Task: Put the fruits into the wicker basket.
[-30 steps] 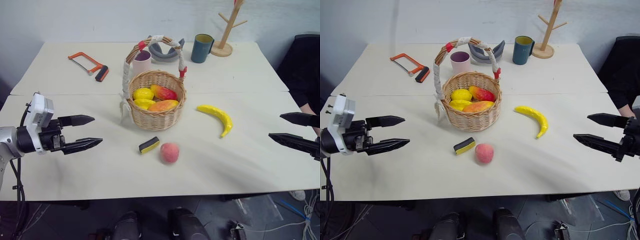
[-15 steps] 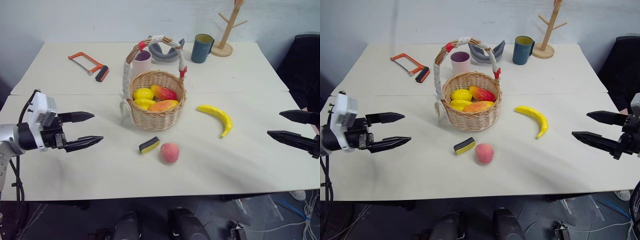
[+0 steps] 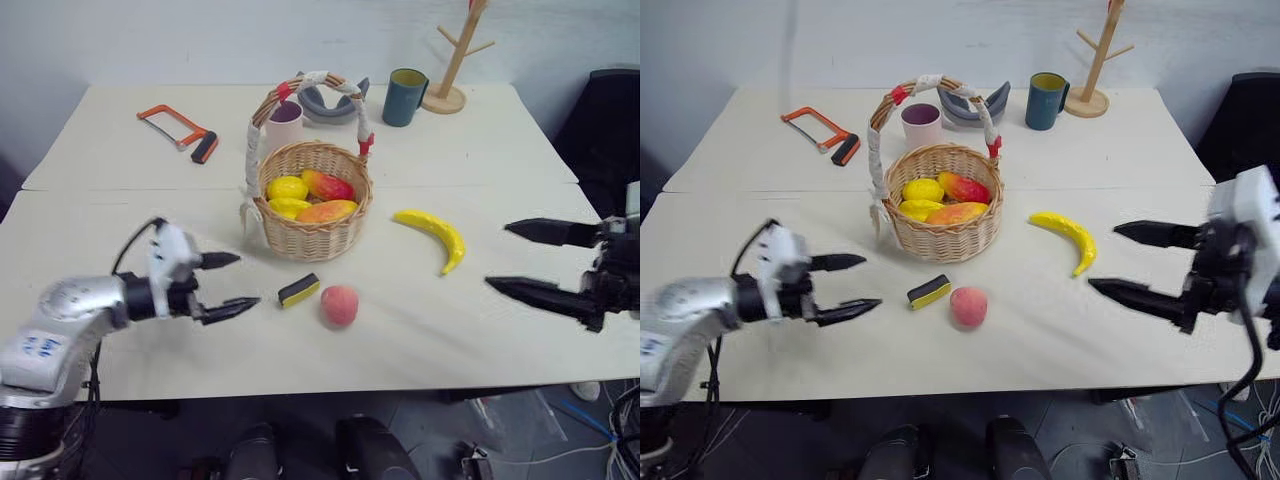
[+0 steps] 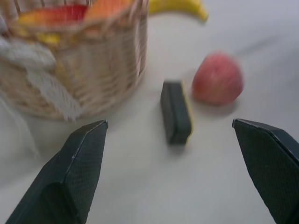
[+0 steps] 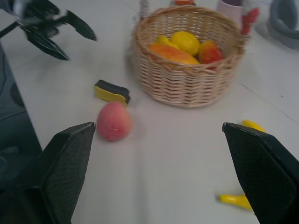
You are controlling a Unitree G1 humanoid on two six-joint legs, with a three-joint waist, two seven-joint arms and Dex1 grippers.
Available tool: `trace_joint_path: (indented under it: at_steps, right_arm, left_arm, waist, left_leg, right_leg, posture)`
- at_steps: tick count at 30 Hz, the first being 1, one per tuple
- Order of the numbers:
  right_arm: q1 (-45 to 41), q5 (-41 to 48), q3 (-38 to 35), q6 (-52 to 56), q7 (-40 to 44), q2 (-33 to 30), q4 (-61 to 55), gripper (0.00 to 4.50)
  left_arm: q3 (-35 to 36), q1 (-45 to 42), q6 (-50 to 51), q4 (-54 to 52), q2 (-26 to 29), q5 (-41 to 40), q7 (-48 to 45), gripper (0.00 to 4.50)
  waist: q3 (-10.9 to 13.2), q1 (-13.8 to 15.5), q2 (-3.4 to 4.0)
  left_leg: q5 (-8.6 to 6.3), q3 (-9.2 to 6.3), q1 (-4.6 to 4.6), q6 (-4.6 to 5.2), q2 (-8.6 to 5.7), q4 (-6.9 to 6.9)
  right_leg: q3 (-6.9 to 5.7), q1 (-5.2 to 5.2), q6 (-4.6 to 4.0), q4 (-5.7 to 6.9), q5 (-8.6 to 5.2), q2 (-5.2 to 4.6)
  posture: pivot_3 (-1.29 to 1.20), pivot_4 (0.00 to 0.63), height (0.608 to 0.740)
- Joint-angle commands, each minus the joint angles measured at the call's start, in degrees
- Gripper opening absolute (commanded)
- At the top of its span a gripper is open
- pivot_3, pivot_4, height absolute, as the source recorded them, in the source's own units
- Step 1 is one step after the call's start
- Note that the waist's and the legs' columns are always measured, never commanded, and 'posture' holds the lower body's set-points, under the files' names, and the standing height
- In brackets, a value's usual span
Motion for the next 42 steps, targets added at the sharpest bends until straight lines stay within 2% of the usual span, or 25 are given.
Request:
trace_joint_path:
  at_steps: [1, 10, 13, 20, 23, 24, 26, 32, 33, 35, 38, 40, 42]
  right_arm:
    - [-1.12, 3.95, 1.06, -0.67, -3.10, 0.62, -4.67, 4.50]
    - [-2.53, 4.59, 5.76, -3.16, -5.35, 0.27, -5.28, 4.50]
    - [-3.40, 4.44, 6.86, -3.95, -5.85, 0.25, -4.68, 4.50]
    - [-3.42, 3.03, 9.17, -5.50, -6.11, 0.60, -4.48, 4.50]
    - [-3.61, 2.89, 10.20, -5.94, -6.34, 0.89, -4.52, 4.50]
    - [-3.79, 2.92, 10.61, -6.08, -6.36, 0.99, -4.57, 4.50]
    - [-4.15, 3.04, 11.48, -6.39, -6.45, 1.26, -4.60, 4.50]
    - [-5.14, 1.13, 14.54, -7.66, -6.12, 2.30, -3.39, 4.50]
    - [-5.47, 0.61, 15.81, -8.07, -5.95, 2.87, -2.93, 4.50]
    - [-6.22, -0.69, 18.49, -9.00, -5.38, 3.93, -2.17, 4.50]
    - [-7.58, -2.50, 21.11, -9.70, -5.15, 4.93, -1.18, 4.50]
    - [-8.38, -3.79, 22.39, -10.17, -4.61, 5.37, -0.07, 4.50]
    - [-8.94, -4.75, 23.23, -10.52, -4.02, 5.61, 0.77, 4.50]
  left_arm:
    - [-4.89, -1.08, -4.00, 1.16, -3.75, 5.34, 3.63, 4.49]
    - [-12.14, -7.10, -7.54, 10.10, -11.77, 10.79, 4.46, 4.49]
    - [-14.51, -8.64, -9.67, 13.32, -13.30, 13.86, 4.98, 3.94]
    - [-15.85, -8.62, -12.64, 15.07, -13.74, 15.56, 2.91, 1.81]
    - [-13.41, -6.96, -12.40, 13.91, -13.00, 14.91, 3.43, 0.78]
    - [-12.13, -6.22, -11.98, 13.49, -12.72, 14.60, 4.01, 0.64]
    - [-8.56, -4.33, -10.08, 12.32, -12.19, 13.51, 5.83, 0.64]
    - [8.19, 3.47, -4.01, 11.33, -9.87, 10.44, 13.83, 0.64]
    - [10.49, 4.96, -4.15, 13.64, -8.59, 12.49, 16.26, 0.64]
    - [13.01, 6.76, -4.34, 16.77, -7.32, 15.26, 19.95, 0.64]
    - [14.01, 6.83, -4.39, 17.84, -7.55, 14.42, 20.97, 0.64]
    - [14.73, 7.06, -4.18, 16.90, -7.77, 12.80, 20.08, 1.36]
    - [16.03, 7.65, -3.84, 15.42, -7.39, 10.96, 18.63, 1.83]
  waist:
    - [0.00, 0.07, -0.01]
    - [-0.01, 0.09, -0.03]
    - [-0.01, 0.09, -0.04]
    - [-0.01, 0.13, -0.03]
    - [-0.01, 0.05, -0.03]
    - [-0.01, -0.06, -0.03]
    - [-0.01, -0.13, -0.03]
    - [-0.01, -0.25, -0.04]
    - [-0.02, -0.15, -0.04]
    - [-0.04, -0.10, -0.08]
    - [-0.06, -0.10, -0.05]
    - [-0.06, -0.07, -0.06]
    - [-0.06, -0.15, -0.06]
  left_leg:
    - [-0.01, -0.01, -0.03, 0.04, -0.01, 0.01]
    - [0.00, -0.03, -0.06, 0.11, -0.02, 0.10]
    - [0.03, -0.02, -0.07, 0.07, -0.02, 0.11]
    - [0.03, -0.02, -0.06, 0.07, -0.01, 0.11]
    - [0.03, -0.02, -0.06, 0.06, -0.01, 0.12]
    - [0.03, -0.02, -0.05, 0.06, 0.00, 0.12]
    - [0.03, -0.01, -0.04, 0.06, 0.03, 0.10]
    - [-0.01, -0.05, 0.01, 0.11, 0.11, 0.09]
    - [-0.03, -0.05, 0.00, 0.13, 0.11, 0.10]
    - [-0.06, -0.06, 0.00, 0.19, 0.09, 0.11]
    - [-0.07, -0.05, 0.03, 0.22, 0.07, 0.09]
    - [-0.08, -0.05, 0.03, 0.22, 0.07, 0.08]
    - [-0.08, -0.04, 0.03, 0.22, 0.07, 0.08]
  right_leg:
    - [0.00, 0.00, 0.02, 0.00, 0.01, 0.00]
    - [0.02, 0.00, 0.08, 0.01, 0.05, 0.00]
    - [0.02, -0.01, 0.08, 0.02, 0.05, 0.01]
    - [0.02, -0.01, 0.09, 0.03, 0.05, -0.01]
    - [0.02, -0.01, 0.09, 0.03, 0.05, -0.01]
    - [0.02, -0.01, 0.09, 0.04, 0.05, 0.00]
    - [0.02, -0.01, 0.09, 0.06, 0.05, 0.01]
    - [-0.01, -0.02, 0.08, 0.12, 0.05, 0.07]
    - [-0.02, -0.02, 0.08, 0.12, 0.05, 0.05]
    - [-0.03, -0.01, 0.08, 0.11, 0.05, 0.01]
    - [-0.03, 0.00, 0.07, 0.11, 0.05, -0.04]
    - [-0.05, 0.00, 0.06, 0.11, 0.05, -0.06]
    - [-0.07, 0.00, 0.05, 0.11, 0.06, -0.07]
  posture:
    - [0.00, 0.150, 0.740]
    - [0.00, 0.150, 0.740]
    - [0.00, 0.150, 0.740]
    - [0.00, 0.150, 0.740]
    - [0.00, 0.150, 0.740]
    - [0.00, 0.150, 0.740]
    - [0.00, 0.150, 0.740]
    - [0.00, 0.150, 0.740]
    - [0.00, 0.150, 0.740]
    - [0.00, 0.150, 0.740]
    - [0.00, 0.150, 0.740]
    - [0.00, 0.150, 0.740]
    - [0.00, 0.150, 0.740]
